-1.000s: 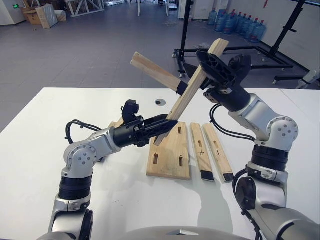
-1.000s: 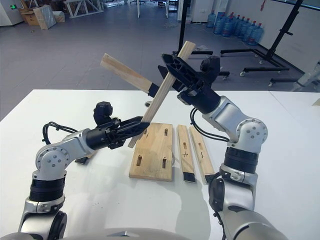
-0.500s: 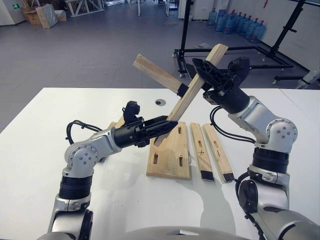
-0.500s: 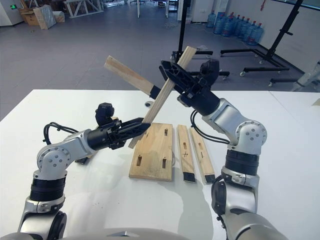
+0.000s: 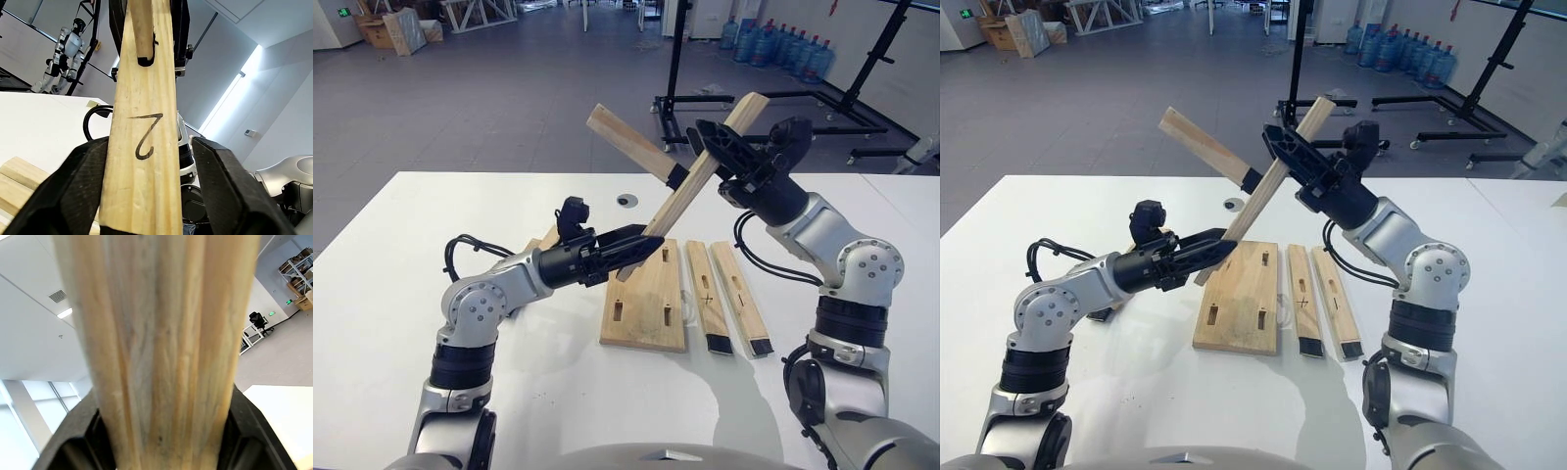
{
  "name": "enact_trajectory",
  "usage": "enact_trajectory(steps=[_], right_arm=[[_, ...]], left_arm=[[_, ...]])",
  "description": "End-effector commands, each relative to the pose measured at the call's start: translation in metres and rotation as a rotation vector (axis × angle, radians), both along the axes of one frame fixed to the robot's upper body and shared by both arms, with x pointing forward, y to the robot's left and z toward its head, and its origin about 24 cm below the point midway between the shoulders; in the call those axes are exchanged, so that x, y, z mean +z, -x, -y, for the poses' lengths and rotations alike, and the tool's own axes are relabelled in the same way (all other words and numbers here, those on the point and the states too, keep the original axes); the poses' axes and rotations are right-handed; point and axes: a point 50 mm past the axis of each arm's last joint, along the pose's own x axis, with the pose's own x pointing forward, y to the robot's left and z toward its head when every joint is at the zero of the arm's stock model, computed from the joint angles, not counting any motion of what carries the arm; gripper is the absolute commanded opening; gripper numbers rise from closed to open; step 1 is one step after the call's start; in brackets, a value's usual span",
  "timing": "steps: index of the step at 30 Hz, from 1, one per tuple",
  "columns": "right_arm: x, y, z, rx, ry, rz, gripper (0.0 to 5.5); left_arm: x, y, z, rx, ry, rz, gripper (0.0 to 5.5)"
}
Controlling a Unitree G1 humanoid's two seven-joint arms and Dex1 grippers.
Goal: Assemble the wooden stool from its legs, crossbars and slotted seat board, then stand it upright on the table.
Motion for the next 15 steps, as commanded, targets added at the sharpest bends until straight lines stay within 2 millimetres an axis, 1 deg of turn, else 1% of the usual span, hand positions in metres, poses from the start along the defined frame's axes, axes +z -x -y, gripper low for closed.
enact_trajectory(steps=[1, 5, 7, 9, 11, 13, 15], right_arm=[[-0.004, 0.000, 0.007, -0.046, 0.029, -0.003, 2.06], [-0.013, 0.000, 0.012, -0.069, 0.076, -0.004, 2.06], [-0.019, -0.003, 0.020, -0.126, 0.141, 0.011, 2.06], [-0.023, -0.007, 0.028, -0.186, 0.196, 0.037, 2.06], [-0.025, -0.013, 0.036, -0.262, 0.255, 0.090, 2.06], [-0.026, -0.018, 0.042, -0.356, 0.315, 0.188, 2.06], [-0.028, -0.024, 0.045, -0.424, 0.372, 0.276, 2.06]], left_arm=[[0.013, -0.009, -0.002, 0.049, 0.021, 0.010, 3.40], [0.015, -0.029, -0.012, 0.205, 0.014, -0.023, 4.06], [0.020, -0.033, -0.023, 0.286, 0.029, -0.025, 4.35], [0.020, -0.035, -0.032, 0.357, 0.020, -0.028, 4.58], [0.014, -0.034, -0.041, 0.436, -0.019, -0.044, 4.90], [0.002, -0.031, -0.050, 0.506, -0.068, -0.072, 5.23], [-0.010, -0.030, -0.054, 0.546, -0.104, -0.102, 5.40]])
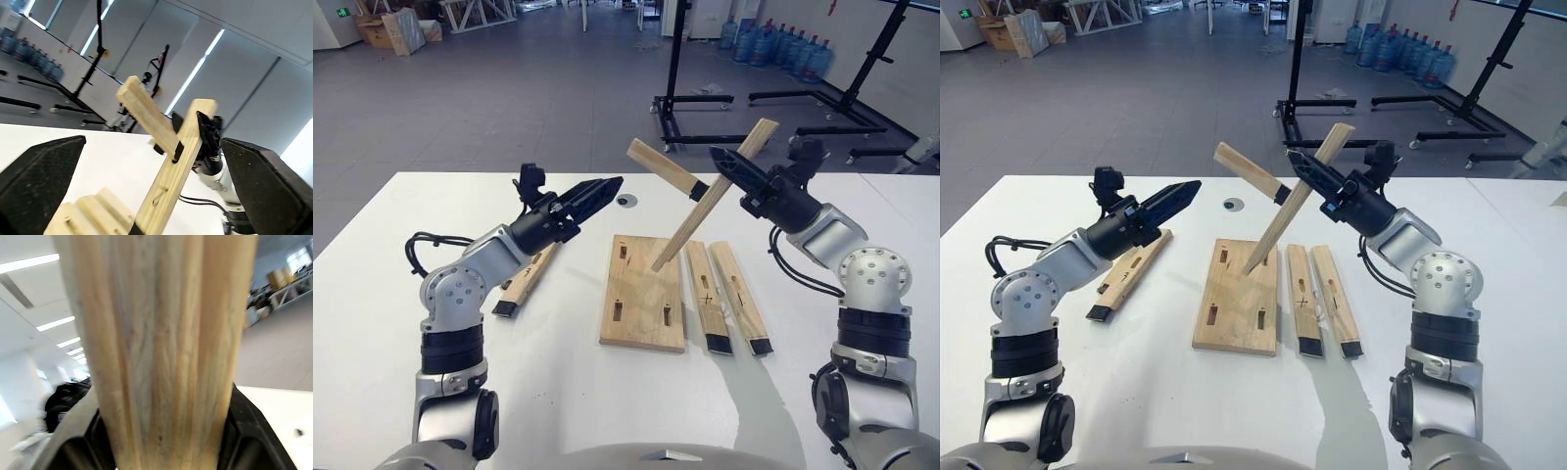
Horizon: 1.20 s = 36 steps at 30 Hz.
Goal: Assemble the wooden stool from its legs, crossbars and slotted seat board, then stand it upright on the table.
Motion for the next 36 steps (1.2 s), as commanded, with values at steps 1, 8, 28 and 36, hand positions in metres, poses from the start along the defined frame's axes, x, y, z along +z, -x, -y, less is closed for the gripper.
enact_trajectory(steps=[1, 8, 28, 36], right_arm=[[-0.001, -0.010, 0.006, -0.100, 0.121, 0.169, 2.06], [-0.020, -0.032, 0.003, -0.047, 0.241, 0.199, 2.06], [-0.046, -0.023, -0.007, 0.234, 0.396, 0.680, 2.06], [-0.042, -0.032, -0.004, 0.273, 0.426, 0.680, 2.06]], left_arm=[[-0.022, 0.004, -0.011, 0.101, -0.075, -0.066, 5.40], [-0.035, 0.004, -0.008, 0.143, -0.091, -0.091, 5.40], [-0.048, 0.009, -0.006, 0.122, -0.136, -0.125, 5.40], [-0.045, 0.012, -0.001, 0.119, -0.118, -0.114, 5.40]])
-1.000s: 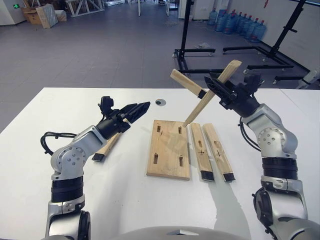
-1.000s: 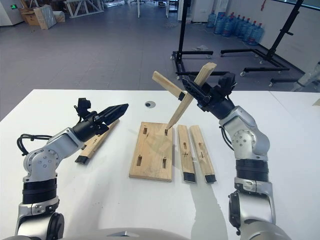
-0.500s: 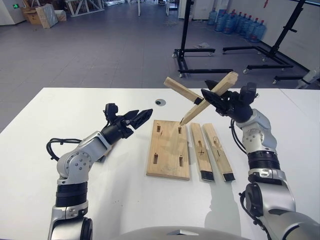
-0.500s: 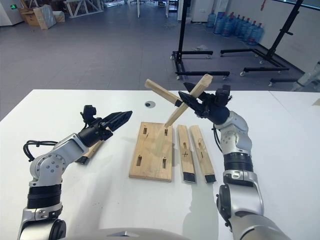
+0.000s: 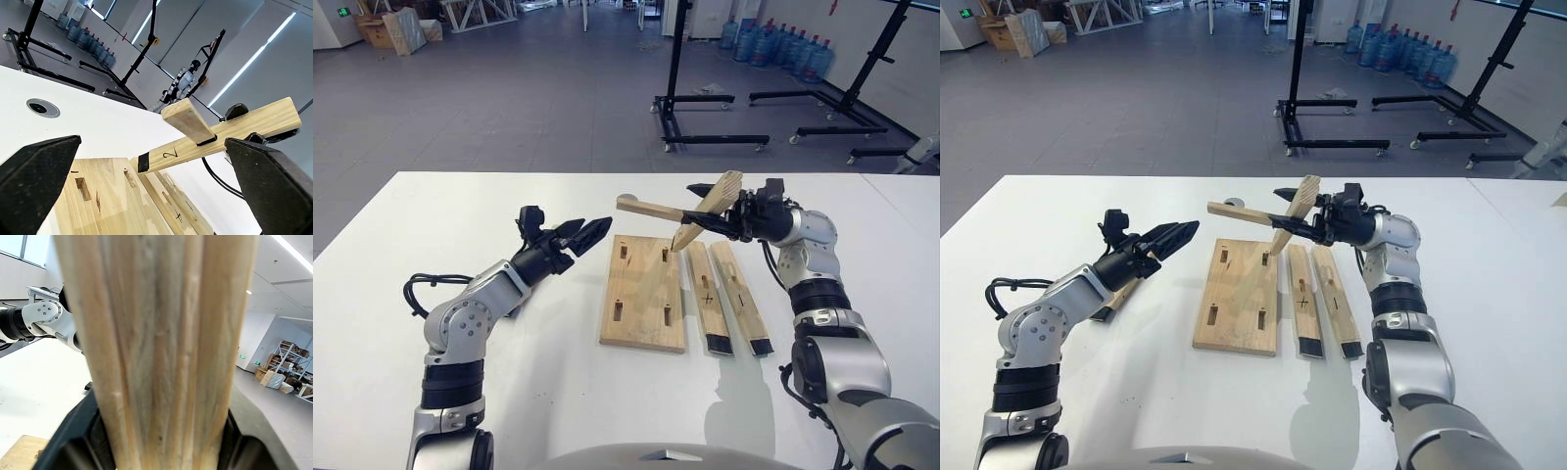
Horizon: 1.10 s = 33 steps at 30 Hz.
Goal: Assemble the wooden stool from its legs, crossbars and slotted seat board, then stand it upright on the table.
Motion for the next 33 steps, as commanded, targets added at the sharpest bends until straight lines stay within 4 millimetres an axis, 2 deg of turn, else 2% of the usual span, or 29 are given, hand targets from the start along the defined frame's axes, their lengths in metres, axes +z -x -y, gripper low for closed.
enact_trajectory(steps=[1, 11, 18, 28, 33], right_arm=[[0.008, -0.005, -0.004, 0.015, -0.005, 0.028, 2.06], [0.002, -0.006, -0.004, 0.013, -0.034, -0.003, 2.06], [0.016, -0.009, 0.000, 0.007, -0.089, 0.028, 2.06], [-0.012, -0.004, -0.011, 0.025, -0.066, -0.043, 2.06], [-0.013, -0.002, -0.008, 0.021, -0.053, -0.053, 2.06]], left_arm=[[0.001, 0.002, 0.002, 0.000, -0.004, -0.001, 5.40], [0.002, 0.002, 0.001, -0.008, 0.001, -0.001, 5.40], [0.001, 0.002, 0.003, -0.007, 0.007, -0.004, 5.40], [0.001, 0.002, 0.005, -0.024, 0.004, -0.007, 5.40], [0.000, 0.003, 0.006, -0.023, 0.007, -0.011, 5.40]])
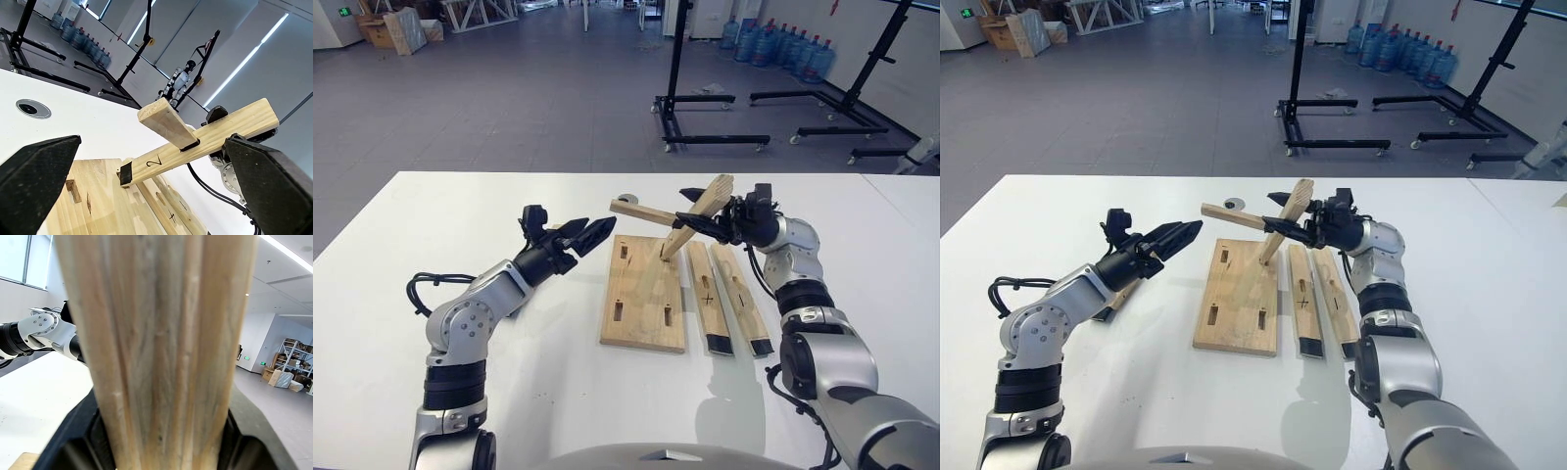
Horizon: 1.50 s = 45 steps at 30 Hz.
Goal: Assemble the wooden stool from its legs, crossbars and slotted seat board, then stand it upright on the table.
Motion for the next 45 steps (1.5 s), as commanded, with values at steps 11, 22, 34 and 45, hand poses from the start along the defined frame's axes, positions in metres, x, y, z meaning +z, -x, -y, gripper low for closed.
enact_trajectory(steps=[11, 22, 34, 45], right_arm=[[0.004, 0.002, 0.005, 0.006, 0.025, 0.018, 2.06], [-0.001, 0.003, 0.003, 0.018, 0.028, -0.005, 2.06], [0.001, 0.002, 0.007, 0.011, 0.040, -0.006, 2.06], [-0.025, 0.003, 0.003, 0.029, 0.099, -0.179, 2.06]], left_arm=[[-0.002, 0.002, 0.002, -0.003, -0.001, -0.012, 5.40], [-0.001, 0.002, 0.003, 0.001, 0.001, -0.012, 5.40], [-0.001, 0.002, 0.004, 0.004, 0.005, -0.011, 5.40], [-0.003, 0.003, 0.007, -0.003, 0.007, -0.014, 5.40]])
